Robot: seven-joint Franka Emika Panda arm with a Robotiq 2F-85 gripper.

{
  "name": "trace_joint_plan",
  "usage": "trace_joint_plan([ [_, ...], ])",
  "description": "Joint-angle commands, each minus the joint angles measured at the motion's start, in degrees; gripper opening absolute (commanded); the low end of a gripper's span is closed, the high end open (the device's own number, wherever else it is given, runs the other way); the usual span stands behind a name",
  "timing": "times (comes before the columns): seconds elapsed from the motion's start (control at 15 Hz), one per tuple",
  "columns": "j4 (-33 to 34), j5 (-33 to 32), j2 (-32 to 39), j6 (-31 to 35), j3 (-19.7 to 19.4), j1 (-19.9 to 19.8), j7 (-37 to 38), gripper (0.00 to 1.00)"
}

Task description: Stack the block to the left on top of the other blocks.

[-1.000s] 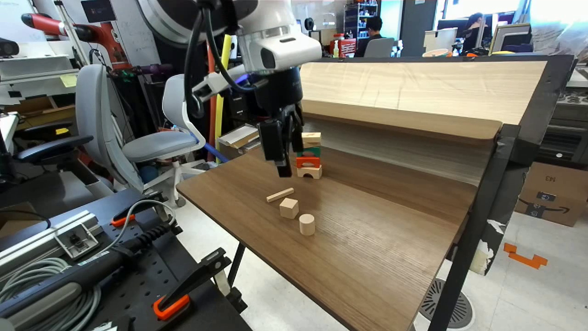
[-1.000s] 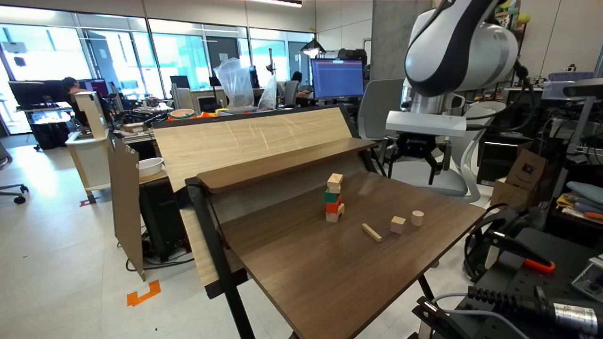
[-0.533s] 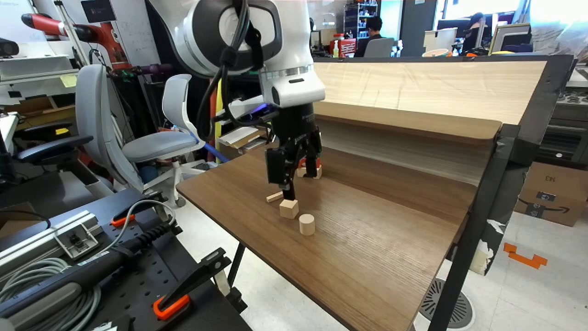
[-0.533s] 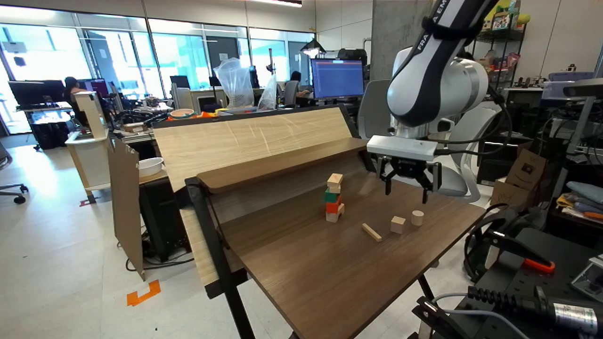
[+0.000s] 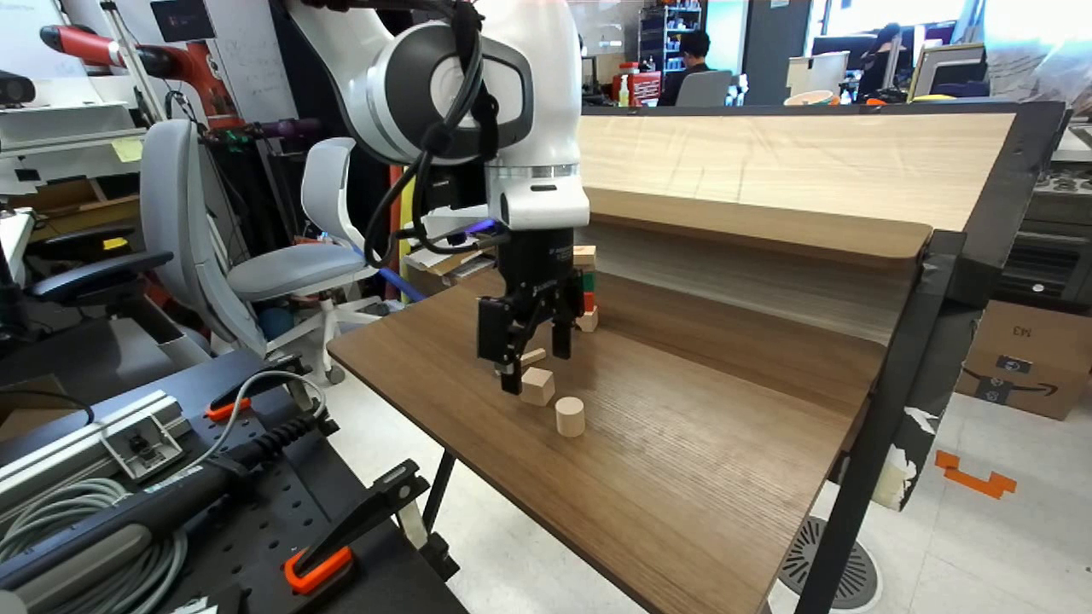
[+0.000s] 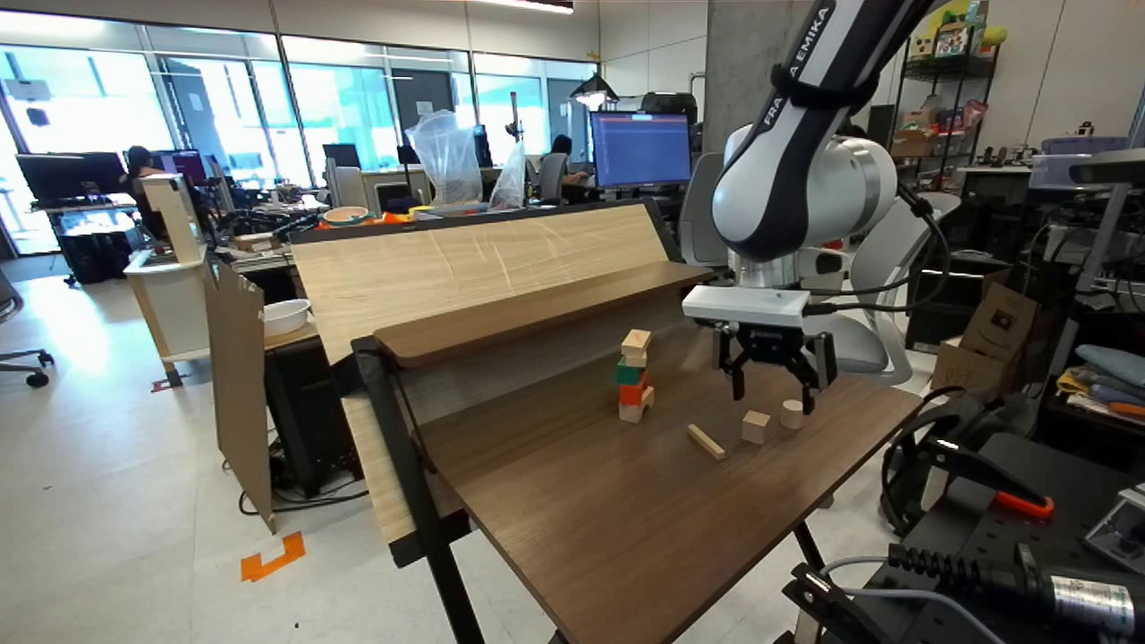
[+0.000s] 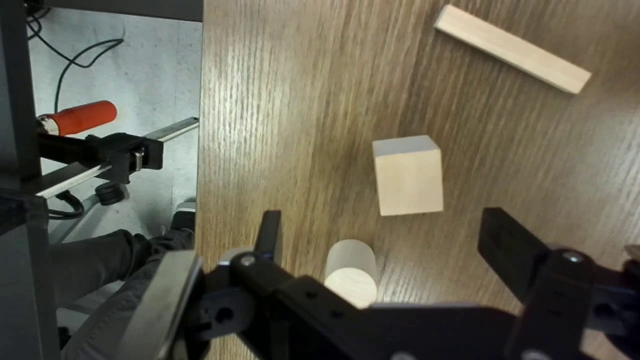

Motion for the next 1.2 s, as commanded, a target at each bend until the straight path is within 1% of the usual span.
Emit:
trace_joint_plan([
  [0.0,3.0,1.5,1.9,-2.7,1.0,-0.2,-0.4,1.0],
  [0.33,3.7,1.9,3.1,-2.4,2.3,-0.3,-2.0,1.0],
  [0.6,5.0,1.5,4.3,-3.8,2.0,0.2,-1.4,1.0],
  [0.8,7.7,1.3,5.6,-10.0,1.3,0.7,0.7,1.0],
  [0.87,8.5,1.2,5.9,-11.9,1.3,0.7,1.1,0.96],
  [0.93,9.4,1.3,6.2,-13.6,1.4,0.4,1.2,0.72],
  [1.0,10.1,1.4,6.4,-15.0,1.5,0.2,1.4,0.71],
  [1.13,11.3,1.4,6.8,-17.0,1.8,-0.1,1.2,0.58],
])
